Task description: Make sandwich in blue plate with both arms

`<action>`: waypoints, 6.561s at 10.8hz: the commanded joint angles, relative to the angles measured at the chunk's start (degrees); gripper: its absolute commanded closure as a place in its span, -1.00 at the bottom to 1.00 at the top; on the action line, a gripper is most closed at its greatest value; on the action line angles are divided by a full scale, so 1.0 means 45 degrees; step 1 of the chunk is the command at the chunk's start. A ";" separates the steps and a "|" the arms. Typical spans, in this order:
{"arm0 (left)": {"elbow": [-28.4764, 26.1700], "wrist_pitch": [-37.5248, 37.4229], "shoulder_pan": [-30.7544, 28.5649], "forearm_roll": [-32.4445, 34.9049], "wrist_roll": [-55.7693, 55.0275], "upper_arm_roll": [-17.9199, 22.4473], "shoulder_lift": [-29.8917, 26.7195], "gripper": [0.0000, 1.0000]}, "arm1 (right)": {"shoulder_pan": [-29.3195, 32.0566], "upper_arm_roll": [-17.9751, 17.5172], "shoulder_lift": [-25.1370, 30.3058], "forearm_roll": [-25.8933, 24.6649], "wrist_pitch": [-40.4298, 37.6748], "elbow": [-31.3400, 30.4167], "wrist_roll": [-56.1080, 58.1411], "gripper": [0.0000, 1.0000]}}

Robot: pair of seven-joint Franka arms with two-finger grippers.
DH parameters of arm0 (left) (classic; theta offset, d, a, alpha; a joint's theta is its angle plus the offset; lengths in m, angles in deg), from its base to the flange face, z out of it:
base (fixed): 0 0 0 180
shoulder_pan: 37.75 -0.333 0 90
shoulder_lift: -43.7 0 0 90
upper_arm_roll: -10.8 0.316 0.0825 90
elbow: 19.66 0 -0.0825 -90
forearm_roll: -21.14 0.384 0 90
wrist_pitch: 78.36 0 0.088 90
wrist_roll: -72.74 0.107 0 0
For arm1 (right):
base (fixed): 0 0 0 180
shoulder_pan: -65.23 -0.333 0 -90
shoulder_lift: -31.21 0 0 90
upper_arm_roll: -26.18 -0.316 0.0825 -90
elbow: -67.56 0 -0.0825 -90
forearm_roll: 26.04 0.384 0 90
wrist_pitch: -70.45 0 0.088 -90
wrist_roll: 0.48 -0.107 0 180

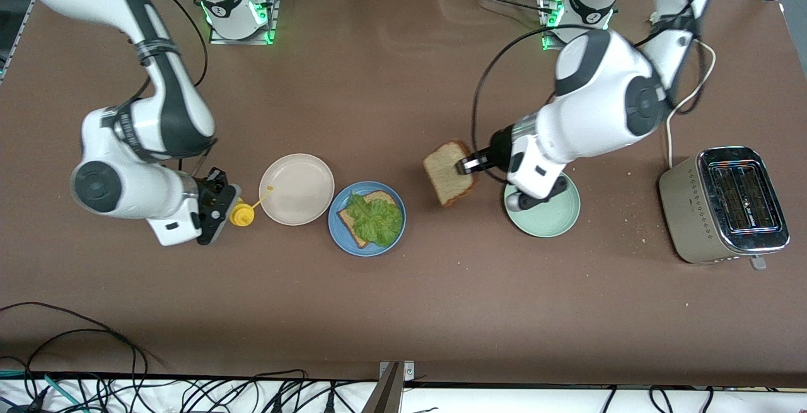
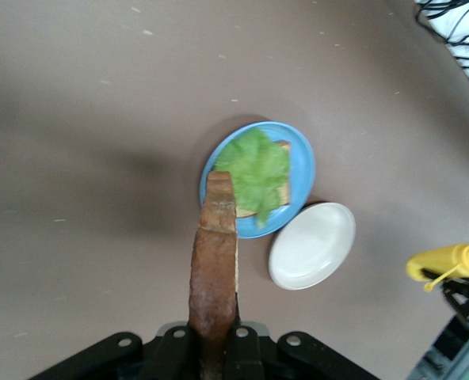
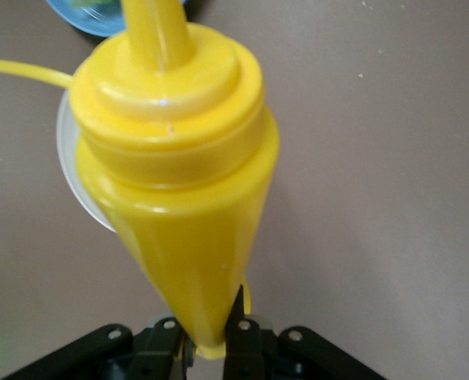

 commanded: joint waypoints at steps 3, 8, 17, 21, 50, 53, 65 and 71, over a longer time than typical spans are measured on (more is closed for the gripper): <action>0.0305 0.4932 0.2383 -0.1496 -0.0627 0.0193 0.2147 1.00 | 0.3141 -0.1334 -0.1726 0.4141 0.0444 0.0134 0.5797 1.00; 0.1201 0.8398 0.3519 -0.1477 -0.0825 0.0193 0.3964 1.00 | 0.5315 -0.2880 -0.3700 0.4419 0.0483 0.0586 0.9731 1.00; 0.1693 0.9942 0.4322 -0.1281 -0.0649 0.0369 0.5589 1.00 | 0.6487 -0.3799 -0.5598 0.4929 0.1812 0.0488 1.1923 0.85; 0.1302 0.9766 0.4263 -0.1281 -0.0669 0.0389 0.5589 1.00 | 0.6974 -0.3779 -0.5618 0.4909 0.1792 0.0567 1.2470 -1.00; 0.2356 -0.2115 0.0947 0.3402 0.0262 0.1951 0.1709 -1.00 | -0.3352 0.4893 0.5082 0.2088 -0.2114 -0.1172 -0.9125 -1.00; 0.2376 -0.4780 0.0163 0.6638 0.2293 0.1990 0.0358 -1.00 | -0.3766 0.4406 0.5515 -0.0065 -0.2153 -0.1269 -1.0420 -1.00; 0.1499 -0.6347 -0.2652 0.5575 0.5581 0.2165 -0.2222 -0.92 | -0.2692 0.4658 0.4850 0.0397 -0.2172 0.0703 -1.1593 -1.00; -0.0258 -0.6036 -0.2126 0.5262 0.6460 0.3296 -0.3628 -1.00 | -0.2673 0.4950 0.4851 0.0397 -0.2173 0.0644 -1.1417 -1.00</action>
